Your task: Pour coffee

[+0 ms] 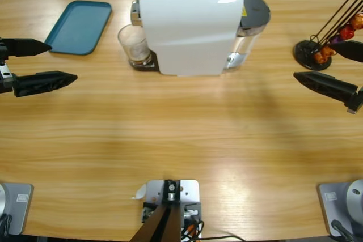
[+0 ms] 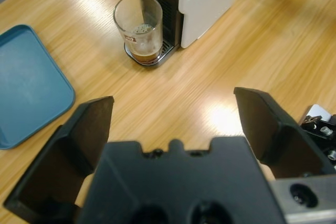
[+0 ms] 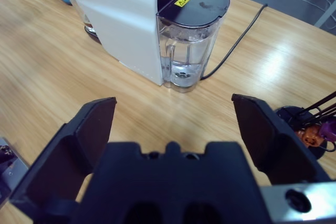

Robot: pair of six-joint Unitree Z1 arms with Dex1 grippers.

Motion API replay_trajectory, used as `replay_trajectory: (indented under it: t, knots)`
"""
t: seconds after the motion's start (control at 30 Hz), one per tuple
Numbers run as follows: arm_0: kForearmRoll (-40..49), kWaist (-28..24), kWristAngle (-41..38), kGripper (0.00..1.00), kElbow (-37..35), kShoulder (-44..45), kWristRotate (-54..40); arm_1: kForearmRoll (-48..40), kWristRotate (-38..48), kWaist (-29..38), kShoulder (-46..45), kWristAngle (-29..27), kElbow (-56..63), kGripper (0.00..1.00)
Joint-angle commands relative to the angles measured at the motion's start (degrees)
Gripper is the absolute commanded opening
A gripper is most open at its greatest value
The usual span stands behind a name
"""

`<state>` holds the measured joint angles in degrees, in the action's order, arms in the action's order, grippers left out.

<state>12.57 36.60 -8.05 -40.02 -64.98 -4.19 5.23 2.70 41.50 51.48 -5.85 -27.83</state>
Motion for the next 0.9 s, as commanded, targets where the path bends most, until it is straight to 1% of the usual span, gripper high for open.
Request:
replay_trajectory:
  t: [0.03,0.17,0.33,0.43,0.53,0.63,0.77,0.9]
  knots:
    - [-0.23,-1.37,-1.23,1.000,1.03,-7.51,-0.94,-0.63,0.55,0.51,2.99,1.67,2.02,0.991]
    - [-5.45,-4.63,-3.48,1.000,0.98,-13.11,-6.97,-0.49,0.55,0.51,5.12,2.72,1.49,0.991]
    - [-14.46,-7.32,-12.43,1.000,0.31,-21.61,-11.66,-0.13,0.55,0.51,6.77,3.83,0.97,0.991]
    - [-18.37,-8.63,-15.61,1.000,-0.09,-25.21,-15.60,0.02,0.55,0.51,7.70,3.83,0.68,0.991]
    - [-19.28,-9.67,-15.40,1.000,-0.81,-27.09,-17.87,0.04,0.55,0.51,7.76,3.83,0.67,0.991]
    - [-20.14,-9.97,-12.51,1.000,-1.15,-27.95,-18.39,0.04,0.55,0.51,7.86,3.83,0.67,0.991]
    - [-22.83,-9.94,-12.72,1.000,-1.83,-30.89,-18.31,0.04,0.55,0.51,8.37,3.83,0.58,0.991]
    - [-23.55,-9.88,-12.34,1.000,-3.61,-33.01,-17.78,0.04,0.55,0.51,8.76,3.95,0.58,0.991]
